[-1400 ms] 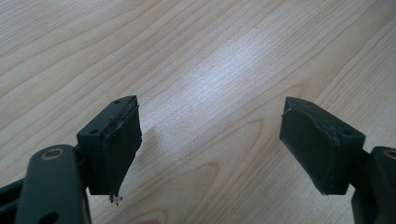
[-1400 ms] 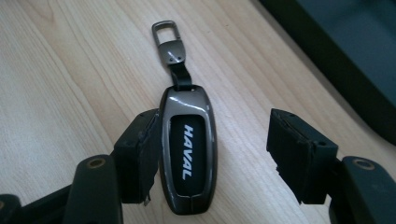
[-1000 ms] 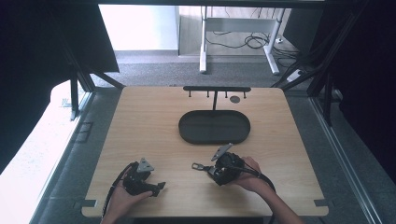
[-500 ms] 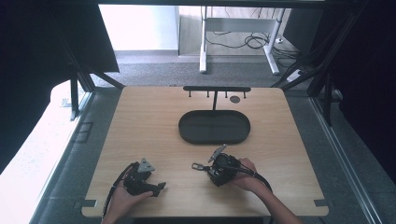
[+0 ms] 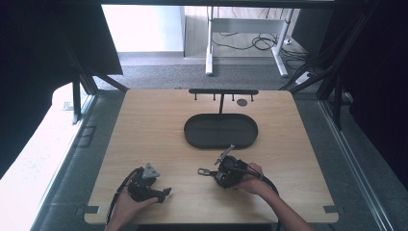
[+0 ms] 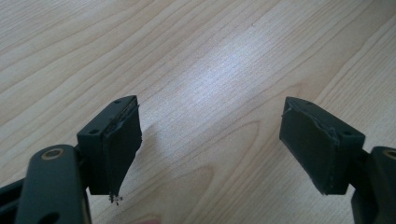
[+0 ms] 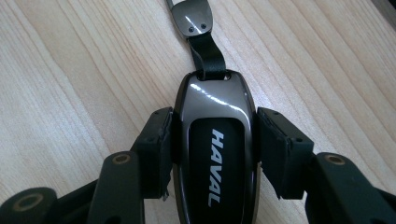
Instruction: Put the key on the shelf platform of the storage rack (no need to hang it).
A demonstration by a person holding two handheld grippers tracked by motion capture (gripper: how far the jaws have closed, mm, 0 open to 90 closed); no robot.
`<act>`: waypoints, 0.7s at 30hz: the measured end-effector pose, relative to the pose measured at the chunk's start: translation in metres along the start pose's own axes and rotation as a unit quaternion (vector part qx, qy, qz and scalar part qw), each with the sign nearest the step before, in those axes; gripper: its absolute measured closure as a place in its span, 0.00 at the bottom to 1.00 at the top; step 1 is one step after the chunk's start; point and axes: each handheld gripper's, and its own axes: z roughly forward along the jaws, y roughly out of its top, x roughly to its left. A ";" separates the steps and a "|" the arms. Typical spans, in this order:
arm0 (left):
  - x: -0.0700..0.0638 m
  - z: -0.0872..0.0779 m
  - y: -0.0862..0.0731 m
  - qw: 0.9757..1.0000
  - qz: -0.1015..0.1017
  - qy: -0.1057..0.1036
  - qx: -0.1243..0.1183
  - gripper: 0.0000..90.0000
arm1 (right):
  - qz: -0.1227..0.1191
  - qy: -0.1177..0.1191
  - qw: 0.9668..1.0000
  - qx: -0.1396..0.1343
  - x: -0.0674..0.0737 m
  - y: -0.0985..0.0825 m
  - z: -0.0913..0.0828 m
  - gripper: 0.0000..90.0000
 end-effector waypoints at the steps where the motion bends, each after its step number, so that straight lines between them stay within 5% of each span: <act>1: 0.000 0.000 0.000 1.000 0.000 0.000 0.000 0.24 | -0.003 -0.001 1.000 0.000 0.000 0.000 0.000 0.55; 10: 0.001 -0.001 0.000 1.000 0.000 0.000 -0.001 0.24 | -0.014 -0.005 1.000 -0.001 0.002 0.000 -0.002 0.55; 21: 0.001 -0.002 0.000 1.000 0.002 0.002 -0.001 0.24 | 0.002 0.034 0.999 -0.040 0.000 0.005 -0.027 0.55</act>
